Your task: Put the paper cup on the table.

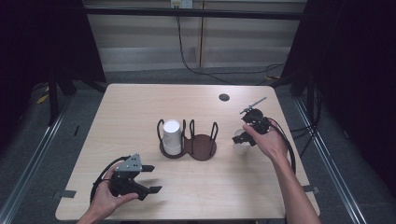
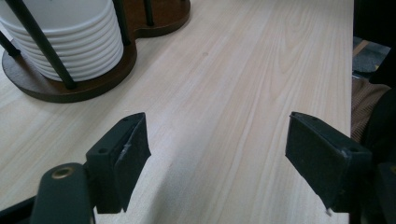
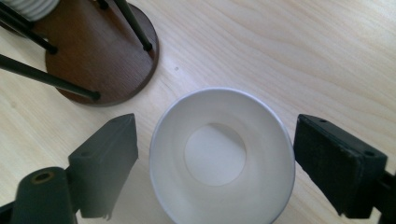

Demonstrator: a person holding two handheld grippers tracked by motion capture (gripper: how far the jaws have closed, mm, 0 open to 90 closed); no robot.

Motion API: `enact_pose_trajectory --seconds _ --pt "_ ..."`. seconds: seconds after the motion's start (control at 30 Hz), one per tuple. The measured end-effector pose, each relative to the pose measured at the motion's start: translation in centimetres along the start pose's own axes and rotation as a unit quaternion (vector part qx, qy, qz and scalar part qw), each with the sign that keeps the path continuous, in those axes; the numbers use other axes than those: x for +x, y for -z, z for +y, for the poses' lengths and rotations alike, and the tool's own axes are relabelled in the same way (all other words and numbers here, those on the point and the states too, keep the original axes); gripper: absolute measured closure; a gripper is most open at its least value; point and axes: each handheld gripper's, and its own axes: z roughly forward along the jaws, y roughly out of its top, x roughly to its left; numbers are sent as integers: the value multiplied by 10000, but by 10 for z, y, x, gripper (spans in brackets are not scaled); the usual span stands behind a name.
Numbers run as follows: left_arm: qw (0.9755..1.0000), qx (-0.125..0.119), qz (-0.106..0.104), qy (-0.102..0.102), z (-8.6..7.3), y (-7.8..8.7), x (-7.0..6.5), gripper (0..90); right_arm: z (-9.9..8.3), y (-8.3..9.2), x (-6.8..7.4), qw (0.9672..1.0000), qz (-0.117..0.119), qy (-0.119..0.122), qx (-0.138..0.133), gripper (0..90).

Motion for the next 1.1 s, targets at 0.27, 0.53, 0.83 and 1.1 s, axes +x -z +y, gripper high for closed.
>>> enact_pose_trajectory --seconds 0.27,0.53,0.83,1.1 --pt "10000 -35 34 31 0 1 1 220 -3 13 -1 9984 -66 -240 -510 143" --pt "9999 -67 82 98 -1 2 2 220 -10 24 17 9905 -142 -263 -1342 177" --pt "9997 -173 47 151 0 3 1 220 -27 25 47 9776 -84 -202 -2093 172" --pt "9998 -155 51 145 0 2 1 220 -43 22 68 9653 115 -243 -2596 192"
